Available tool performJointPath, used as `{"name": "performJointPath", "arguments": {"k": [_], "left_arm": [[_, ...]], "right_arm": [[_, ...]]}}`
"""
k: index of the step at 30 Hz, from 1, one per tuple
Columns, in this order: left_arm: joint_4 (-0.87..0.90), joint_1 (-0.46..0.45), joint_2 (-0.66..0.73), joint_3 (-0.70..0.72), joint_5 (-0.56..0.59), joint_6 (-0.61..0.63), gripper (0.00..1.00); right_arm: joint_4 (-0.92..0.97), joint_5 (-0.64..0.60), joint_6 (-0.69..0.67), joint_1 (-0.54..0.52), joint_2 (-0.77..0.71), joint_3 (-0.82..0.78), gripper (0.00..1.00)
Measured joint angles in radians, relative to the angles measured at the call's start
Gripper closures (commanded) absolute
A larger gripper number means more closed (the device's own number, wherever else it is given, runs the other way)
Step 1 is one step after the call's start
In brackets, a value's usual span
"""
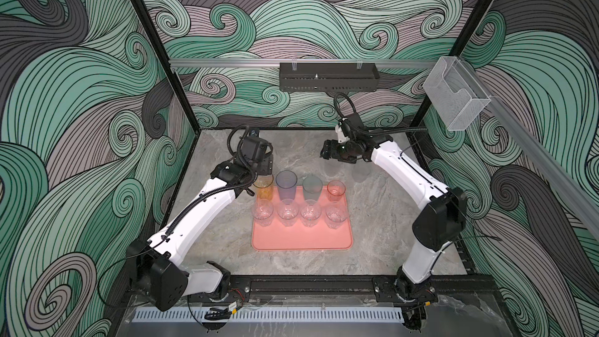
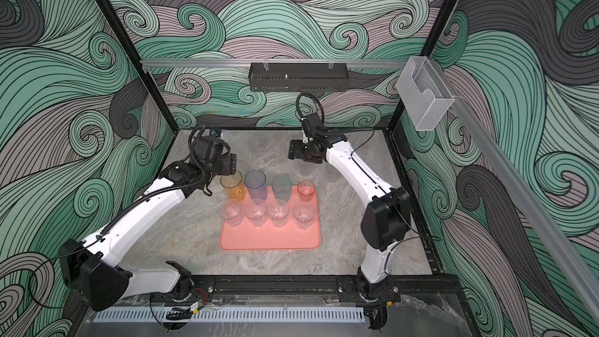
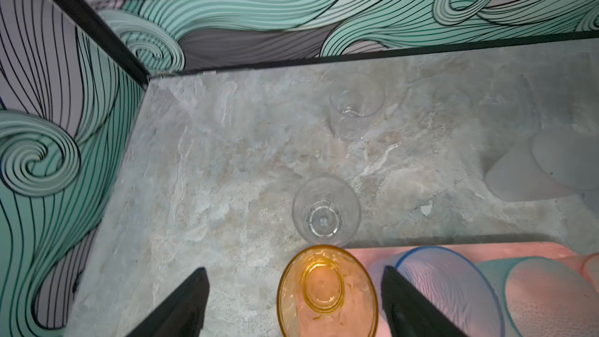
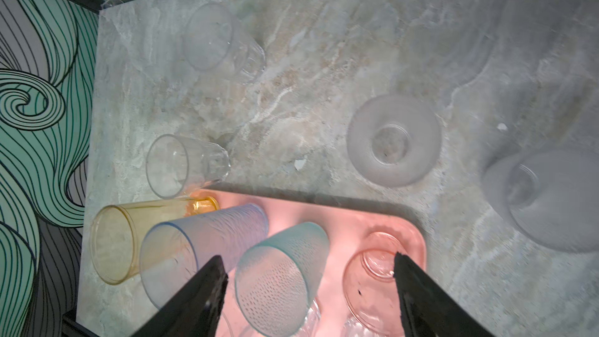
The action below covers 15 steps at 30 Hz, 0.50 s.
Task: Place the glasses into the tray
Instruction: Pick up the glass from the top-center of the table.
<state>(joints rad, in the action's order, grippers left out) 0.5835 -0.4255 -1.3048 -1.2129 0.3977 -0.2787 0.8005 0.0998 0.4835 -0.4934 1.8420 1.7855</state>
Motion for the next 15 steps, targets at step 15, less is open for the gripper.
{"name": "performJointPath", "arguments": {"k": [15], "left_arm": [[-0.023,0.294,-0.116,0.053,-0.274,-0.206,0.19]], "right_arm": [[0.088,0.001,-0.002,-0.093,0.611,0.747,0.2]]}}
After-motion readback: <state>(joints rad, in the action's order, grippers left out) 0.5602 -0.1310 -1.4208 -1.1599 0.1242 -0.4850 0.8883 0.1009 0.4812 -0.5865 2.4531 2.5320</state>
